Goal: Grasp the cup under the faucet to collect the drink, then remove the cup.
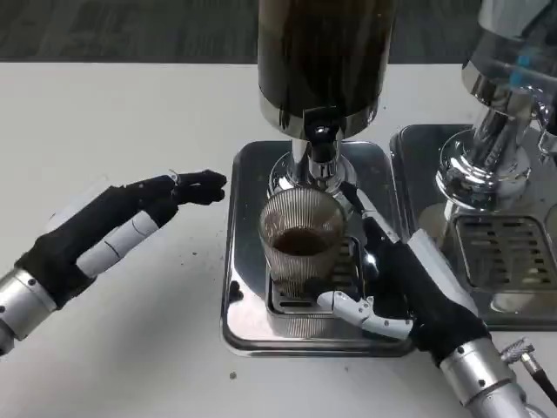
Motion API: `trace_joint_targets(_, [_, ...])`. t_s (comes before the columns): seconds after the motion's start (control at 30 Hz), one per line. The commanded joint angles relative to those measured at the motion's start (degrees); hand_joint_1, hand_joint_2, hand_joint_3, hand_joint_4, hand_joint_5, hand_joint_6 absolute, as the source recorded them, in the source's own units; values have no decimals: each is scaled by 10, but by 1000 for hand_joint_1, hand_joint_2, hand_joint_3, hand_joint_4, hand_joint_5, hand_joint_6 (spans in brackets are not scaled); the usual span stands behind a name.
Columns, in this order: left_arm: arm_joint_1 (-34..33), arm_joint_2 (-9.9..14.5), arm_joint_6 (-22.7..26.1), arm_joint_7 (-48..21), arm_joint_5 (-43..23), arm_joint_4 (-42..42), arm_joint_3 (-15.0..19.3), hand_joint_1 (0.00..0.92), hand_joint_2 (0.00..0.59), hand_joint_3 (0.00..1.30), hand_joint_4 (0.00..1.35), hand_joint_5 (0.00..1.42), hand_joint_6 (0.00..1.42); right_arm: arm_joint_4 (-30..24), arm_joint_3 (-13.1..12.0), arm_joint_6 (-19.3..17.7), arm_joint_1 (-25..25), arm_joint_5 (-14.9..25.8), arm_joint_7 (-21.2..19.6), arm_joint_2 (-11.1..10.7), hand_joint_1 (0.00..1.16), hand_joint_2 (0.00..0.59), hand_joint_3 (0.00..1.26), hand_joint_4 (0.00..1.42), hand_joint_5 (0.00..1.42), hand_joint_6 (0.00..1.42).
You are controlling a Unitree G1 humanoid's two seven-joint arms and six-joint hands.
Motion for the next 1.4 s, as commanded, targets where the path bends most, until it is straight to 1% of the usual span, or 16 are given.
trace_joint_targets(0.03, [10,8,6,4,5,1,1,0,119,286,276,218,108,1,5,14,-9,7,2,8,534,214,0,0,0,0])
trace_joint_targets(0.2, [15,9,7,5,5,-2,1,0,117,289,278,219,108,10,8,16,-17,14,4,13,529,220,0,0,0,0])
trace_joint_targets(0.63, [20,14,13,3,5,-3,2,0,116,295,293,243,122,22,15,18,-27,13,-1,21,522,223,0,0,0,5])
trace_joint_targets(0.73, [20,16,14,3,5,-2,1,0,116,300,294,244,123,32,16,14,-29,12,-5,25,521,224,0,0,0,46])
trace_joint_targets(1.1, [23,24,18,3,6,-2,1,0,126,311,303,246,124,71,24,-5,-43,12,-25,43,520,224,0,0,0,107])
trace_joint_targets(1.23, [23,27,18,3,7,0,1,0,126,316,313,254,124,88,25,-16,-50,12,-36,51,532,216,0,0,0,150])
trace_joint_targets(1.4, [23,30,18,3,8,3,0,0,129,317,317,257,124,105,29,-27,-55,11,-49,55,543,221,0,0,22,219])
